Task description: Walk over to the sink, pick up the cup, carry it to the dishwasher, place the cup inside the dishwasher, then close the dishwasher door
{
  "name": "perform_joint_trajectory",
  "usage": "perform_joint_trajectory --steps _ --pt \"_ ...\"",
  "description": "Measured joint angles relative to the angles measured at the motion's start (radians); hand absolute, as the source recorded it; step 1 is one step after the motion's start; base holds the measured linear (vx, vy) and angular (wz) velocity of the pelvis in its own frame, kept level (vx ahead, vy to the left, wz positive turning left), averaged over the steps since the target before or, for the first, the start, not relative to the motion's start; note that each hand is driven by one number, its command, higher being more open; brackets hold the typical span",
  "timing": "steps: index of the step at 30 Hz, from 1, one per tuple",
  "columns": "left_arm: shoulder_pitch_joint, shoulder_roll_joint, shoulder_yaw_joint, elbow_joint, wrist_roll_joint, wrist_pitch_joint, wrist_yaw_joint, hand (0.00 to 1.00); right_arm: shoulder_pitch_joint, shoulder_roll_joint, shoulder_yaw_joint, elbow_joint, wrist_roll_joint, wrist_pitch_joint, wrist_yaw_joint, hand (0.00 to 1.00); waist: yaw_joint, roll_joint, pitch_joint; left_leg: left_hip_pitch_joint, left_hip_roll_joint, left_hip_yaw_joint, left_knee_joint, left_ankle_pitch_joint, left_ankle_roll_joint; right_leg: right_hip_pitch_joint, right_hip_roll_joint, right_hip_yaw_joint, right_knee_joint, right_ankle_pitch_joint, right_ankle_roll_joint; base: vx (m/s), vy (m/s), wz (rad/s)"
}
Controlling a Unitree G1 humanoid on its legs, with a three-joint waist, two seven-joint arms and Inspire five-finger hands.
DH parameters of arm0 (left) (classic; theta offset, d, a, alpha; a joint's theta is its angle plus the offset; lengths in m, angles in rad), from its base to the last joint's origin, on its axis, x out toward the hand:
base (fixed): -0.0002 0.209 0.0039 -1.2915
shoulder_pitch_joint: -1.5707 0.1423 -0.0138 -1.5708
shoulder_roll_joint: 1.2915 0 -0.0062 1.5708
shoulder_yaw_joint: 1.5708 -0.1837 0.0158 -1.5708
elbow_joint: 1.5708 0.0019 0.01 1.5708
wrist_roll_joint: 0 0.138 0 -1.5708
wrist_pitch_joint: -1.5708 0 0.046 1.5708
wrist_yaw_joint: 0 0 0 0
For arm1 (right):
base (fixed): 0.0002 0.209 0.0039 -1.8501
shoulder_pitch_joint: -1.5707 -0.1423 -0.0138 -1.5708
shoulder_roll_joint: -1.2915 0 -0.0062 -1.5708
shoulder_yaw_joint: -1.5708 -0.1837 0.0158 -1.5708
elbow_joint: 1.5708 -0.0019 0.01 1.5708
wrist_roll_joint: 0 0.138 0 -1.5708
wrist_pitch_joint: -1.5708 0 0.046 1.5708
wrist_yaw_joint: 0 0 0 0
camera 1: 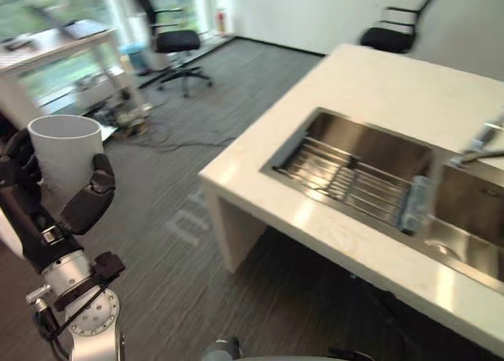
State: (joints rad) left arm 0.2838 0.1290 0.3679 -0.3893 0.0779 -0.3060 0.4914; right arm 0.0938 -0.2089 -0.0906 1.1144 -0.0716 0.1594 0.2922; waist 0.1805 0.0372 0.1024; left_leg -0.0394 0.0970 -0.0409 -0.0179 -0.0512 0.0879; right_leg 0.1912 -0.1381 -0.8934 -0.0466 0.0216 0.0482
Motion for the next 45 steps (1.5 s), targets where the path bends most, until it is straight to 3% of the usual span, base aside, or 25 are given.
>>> perform_joint_trajectory --steps 1,3,4,5,7,8,9,12,14,15,16,17,18,19,20,21,23,25,29,31,32,37,42,45 --pt "-0.003 -0.012 -0.004 -0.005 0.000 -0.027 0.000 0.00 -0.026 -0.011 -0.006 0.031 0.012 0.012 -0.024 1.00 -0.011 -0.011 0.008 -0.061 0.014 0.159 0.097 0.000 -0.005 0.009 -0.041 -0.131 0.018 -0.015 0.003 -0.07 0.022 2.90" --pt "0.002 -0.036 -0.023 -0.038 0.001 -0.072 -0.004 0.00 -0.043 -0.047 -0.016 0.048 0.058 0.045 -0.064 1.00 -0.004 -0.003 0.011 -0.099 0.040 0.383 0.233 -0.003 0.002 0.025 -0.097 -0.267 0.092 -0.044 0.019 -0.02 0.130 2.35" --pt "0.003 -0.046 -0.027 -0.060 0.001 -0.084 -0.003 0.00 -0.045 -0.059 -0.019 0.047 0.072 0.053 -0.071 1.00 -0.004 0.004 0.008 -0.090 0.050 0.442 0.247 -0.001 0.007 0.036 -0.109 -0.304 0.117 -0.053 0.020 0.05 0.177 2.20" --pt "0.002 -0.065 -0.042 -0.114 0.001 -0.110 0.004 0.00 -0.047 -0.087 -0.019 0.039 0.086 0.056 -0.077 1.00 -0.005 0.035 -0.007 -0.048 0.080 0.534 0.244 0.056 0.056 0.055 -0.119 -0.353 0.182 -0.076 0.033 0.06 0.144 2.13" --pt "-0.033 -0.067 -0.094 -0.157 0.001 -0.150 0.005 0.00 -0.060 -0.108 -0.030 0.030 0.091 0.055 -0.090 1.00 -0.015 0.040 0.005 -0.056 0.040 0.578 0.224 0.075 0.057 0.068 -0.171 -0.347 0.278 -0.126 0.022 -0.01 0.175 2.00" --pt "-0.032 -0.071 -0.113 -0.175 0.001 -0.168 0.005 0.00 -0.094 -0.098 -0.037 0.028 0.100 0.053 -0.104 1.00 -0.012 0.035 0.004 -0.036 -0.003 0.570 0.147 0.093 0.036 0.089 -0.188 -0.364 0.284 -0.132 0.058 -0.07 0.166 1.28" --pt "-0.026 -0.075 -0.117 -0.183 0.000 -0.168 0.005 0.00 -0.116 -0.092 -0.040 0.025 0.115 0.053 -0.109 1.00 -0.011 0.037 0.003 -0.010 -0.025 0.569 0.078 0.108 0.012 0.102 -0.193 -0.393 0.293 -0.127 0.069 -0.08 0.158 1.04" --pt "-0.022 -0.074 -0.124 -0.195 -0.007 -0.172 -0.012 0.00 -0.145 -0.051 -0.040 -0.022 0.130 0.049 -0.129 1.00 -0.007 0.040 0.006 0.053 -0.081 0.565 -0.047 0.140 0.002 0.142 -0.229 -0.444 0.331 -0.123 0.082 -0.10 0.119 0.59" --pt "-0.028 -0.066 -0.153 -0.193 -0.032 -0.173 -0.018 0.00 -0.144 -0.003 -0.028 -0.061 0.143 0.053 -0.144 1.00 -0.012 0.041 0.007 0.054 -0.124 0.516 -0.067 0.144 0.020 0.152 -0.258 -0.402 0.377 -0.126 0.055 -0.05 0.102 0.68" --pt "-0.040 -0.060 -0.187 -0.186 -0.043 -0.172 -0.024 0.00 -0.134 0.016 -0.026 -0.080 0.172 0.053 -0.153 1.00 -0.028 0.043 0.011 0.040 -0.143 0.457 -0.058 0.145 0.031 0.132 -0.259 -0.294 0.393 -0.130 -0.022 0.00 0.084 1.74" --pt "-0.078 -0.045 -0.261 -0.150 -0.050 -0.178 -0.046 0.00 -0.104 0.038 -0.029 -0.084 0.241 0.052 -0.181 1.00 -0.060 0.047 0.015 0.028 -0.168 0.352 -0.046 0.144 0.062 0.096 -0.263 -0.092 0.461 -0.112 -0.111 0.02 0.053 2.10" --pt "-0.104 -0.031 -0.301 -0.121 -0.056 -0.189 -0.059 0.00 -0.090 0.052 -0.033 -0.081 0.271 0.053 -0.193 1.00 -0.069 0.057 0.012 0.024 -0.176 0.298 -0.052 0.154 0.067 0.075 -0.243 0.038 0.483 -0.172 -0.098 0.03 0.020 2.74" --pt "-0.153 -0.008 -0.372 -0.056 -0.060 -0.206 -0.080 0.00 -0.067 0.080 -0.042 -0.081 0.318 0.047 -0.211 1.00 -0.091 0.062 0.018 0.020 -0.192 0.197 -0.075 0.159 0.056 0.044 -0.149 0.249 0.454 -0.250 -0.037 0.04 -0.028 2.58" --pt "-0.187 -0.006 -0.421 0.007 -0.058 -0.208 -0.087 0.00 -0.074 0.087 -0.054 -0.090 0.327 0.024 -0.221 1.00 -0.103 0.064 0.033 0.014 -0.197 0.178 -0.069 0.126 0.005 0.012 -0.068 0.395 0.400 -0.289 -0.015 0.05 -0.028 2.39" --pt "-0.189 -0.003 -0.426 0.028 -0.056 -0.205 -0.090 0.00 -0.089 0.097 -0.058 -0.083 0.330 0.023 -0.225 1.00 -0.112 0.028 0.039 0.012 -0.213 0.199 -0.044 0.074 -0.037 -0.003 -0.070 0.453 0.365 -0.299 -0.016 0.07 -0.008 1.70" --pt "-0.198 0.012 -0.429 0.044 -0.054 -0.202 -0.076 0.00 -0.103 0.115 -0.049 -0.095 0.366 0.015 -0.236 1.00 -0.117 -0.015 0.054 -0.077 -0.202 0.195 0.230 -0.011 0.112 -0.045 -0.092 0.524 0.369 -0.324 0.015 0.06 -0.057 0.83" --pt "-0.187 0.001 -0.437 0.082 -0.048 -0.194 -0.050 0.00 -0.104 0.118 -0.030 -0.108 0.371 0.002 -0.243 1.00 -0.113 -0.031 0.069 -0.051 -0.227 0.181 0.266 -0.062 0.075 -0.074 -0.102 0.618 0.368 -0.327 0.034 0.03 -0.069 0.47" --pt "-0.155 -0.014 -0.442 0.113 -0.039 -0.175 -0.042 0.00 -0.085 0.105 0.000 -0.108 0.370 0.023 -0.247 1.00 -0.108 -0.003 0.049 0.006 -0.223 0.161 0.204 -0.051 0.066 -0.086 -0.079 0.603 0.316 -0.285 0.041 0.07 0.016 0.24" --pt "-0.148 0.001 -0.448 0.115 -0.037 -0.167 -0.033 0.00 -0.082 0.106 0.018 -0.108 0.352 0.046 -0.231 1.00 -0.117 -0.004 0.020 0.060 -0.214 0.136 0.126 -0.009 0.062 -0.085 -0.029 0.587 0.190 -0.191 0.015 0.17 -0.055 0.12" --pt "-0.148 0.008 -0.458 0.116 -0.038 -0.153 -0.035 0.00 -0.083 0.105 0.017 -0.106 0.348 0.057 -0.228 1.00 -0.117 -0.005 0.020 0.065 -0.216 0.131 0.122 -0.005 0.054 -0.072 -0.015 0.581 0.149 -0.111 0.004 0.09 -0.059 0.12" --pt "-0.139 0.051 -0.455 0.159 -0.040 -0.109 -0.075 0.00 -0.076 0.122 0.040 -0.102 0.342 0.055 -0.217 1.00 -0.149 -0.070 0.025 0.174 -0.193 0.107 -0.076 0.105 0.010 0.009 0.032 0.536 0.034 -0.063 0.021 0.00 0.000 0.00" --pt "-0.136 0.036 -0.454 0.156 -0.043 -0.109 -0.068 0.00 -0.059 0.122 0.040 -0.106 0.342 0.049 -0.212 1.00 -0.149 -0.069 0.019 0.171 -0.184 0.146 -0.076 0.091 0.001 -0.005 0.039 0.568 0.020 -0.056 0.017 0.00 -0.001 -0.17" --pt "-0.137 0.009 -0.459 0.154 -0.035 -0.110 -0.054 0.00 -0.032 0.119 0.040 -0.134 0.341 -0.002 -0.160 1.00 -0.200 -0.070 0.013 0.165 -0.177 0.161 -0.075 0.086 -0.004 -0.006 0.050 0.586 0.000 -0.047 0.008 0.00 -0.014 -0.17" --pt "-0.133 -0.001 -0.463 0.153 -0.007 -0.109 -0.054 0.00 -0.003 0.116 0.040 -0.143 0.341 -0.031 -0.135 1.00 -0.200 -0.068 -0.009 0.136 -0.170 0.165 -0.043 0.057 -0.017 -0.022 0.055 0.594 0.000 -0.050 0.005 0.04 -0.036 -0.03"
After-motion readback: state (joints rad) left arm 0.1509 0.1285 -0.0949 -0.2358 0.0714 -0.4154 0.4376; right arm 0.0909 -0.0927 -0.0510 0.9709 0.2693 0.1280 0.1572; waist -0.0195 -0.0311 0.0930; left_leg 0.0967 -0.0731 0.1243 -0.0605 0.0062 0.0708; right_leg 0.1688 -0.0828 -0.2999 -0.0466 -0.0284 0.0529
